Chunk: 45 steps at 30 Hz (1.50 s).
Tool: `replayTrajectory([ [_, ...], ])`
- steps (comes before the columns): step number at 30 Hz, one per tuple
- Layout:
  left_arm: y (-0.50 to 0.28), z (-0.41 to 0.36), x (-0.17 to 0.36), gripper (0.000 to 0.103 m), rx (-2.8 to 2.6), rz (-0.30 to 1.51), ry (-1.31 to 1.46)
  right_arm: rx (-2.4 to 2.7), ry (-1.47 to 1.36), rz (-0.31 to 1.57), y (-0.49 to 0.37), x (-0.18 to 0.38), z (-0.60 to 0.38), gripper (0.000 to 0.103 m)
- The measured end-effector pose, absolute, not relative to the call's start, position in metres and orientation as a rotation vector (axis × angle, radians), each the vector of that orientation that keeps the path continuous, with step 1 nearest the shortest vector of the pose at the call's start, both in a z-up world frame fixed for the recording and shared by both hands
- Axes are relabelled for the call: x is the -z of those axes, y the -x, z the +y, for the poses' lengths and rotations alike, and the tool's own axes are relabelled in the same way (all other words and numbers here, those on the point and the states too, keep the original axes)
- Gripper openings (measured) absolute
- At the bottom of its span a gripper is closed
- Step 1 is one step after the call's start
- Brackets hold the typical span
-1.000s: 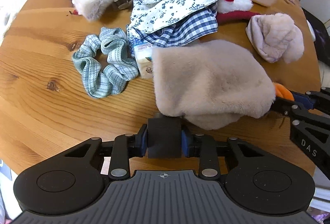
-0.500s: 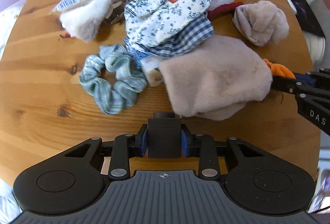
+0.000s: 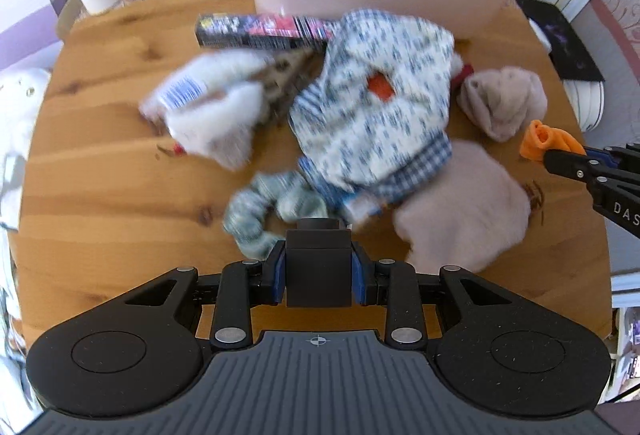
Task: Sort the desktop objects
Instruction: 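Carry the orange toy and black eraser over the beige basket with both grippers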
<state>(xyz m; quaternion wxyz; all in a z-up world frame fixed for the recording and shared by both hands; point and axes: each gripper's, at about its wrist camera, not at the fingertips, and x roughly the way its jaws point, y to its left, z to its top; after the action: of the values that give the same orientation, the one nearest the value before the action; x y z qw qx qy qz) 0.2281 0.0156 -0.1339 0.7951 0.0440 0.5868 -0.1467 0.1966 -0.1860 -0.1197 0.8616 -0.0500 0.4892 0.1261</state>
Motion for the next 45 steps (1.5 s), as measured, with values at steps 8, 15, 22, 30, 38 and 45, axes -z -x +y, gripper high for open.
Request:
replayTrajectory([
  [8, -0.263, 0.026, 0.105, 0.032, 0.334, 1.154, -0.094, -0.212, 0.118, 0.965, -0.215, 0.098, -0.182, 0.011],
  [15, -0.294, 0.027, 0.08, 0.032, 0.338, 1.036, -0.104, -0.206, 0.168, 0.936, -0.233, 0.088, -0.18, 0.011],
  [22, -0.333, 0.024, 0.06, 0.032, 0.316, 0.93, -0.092, -0.2, 0.212, 0.884, -0.255, 0.072, -0.181, 0.011],
  [30, -0.368, 0.003, 0.038, 0.032, 0.336, 0.83, -0.11, -0.191, 0.229, 0.835, -0.286, 0.061, -0.183, 0.011],
  [38, -0.399, -0.022, 0.034, 0.032, 0.359, 0.767, -0.153, -0.18, 0.238, 0.81, -0.316, 0.052, -0.187, 0.011],
  [45, -0.419, -0.049, 0.045, 0.032, 0.388, 0.773, -0.182, -0.184, 0.241, 0.789, -0.344, 0.05, -0.181, 0.011],
])
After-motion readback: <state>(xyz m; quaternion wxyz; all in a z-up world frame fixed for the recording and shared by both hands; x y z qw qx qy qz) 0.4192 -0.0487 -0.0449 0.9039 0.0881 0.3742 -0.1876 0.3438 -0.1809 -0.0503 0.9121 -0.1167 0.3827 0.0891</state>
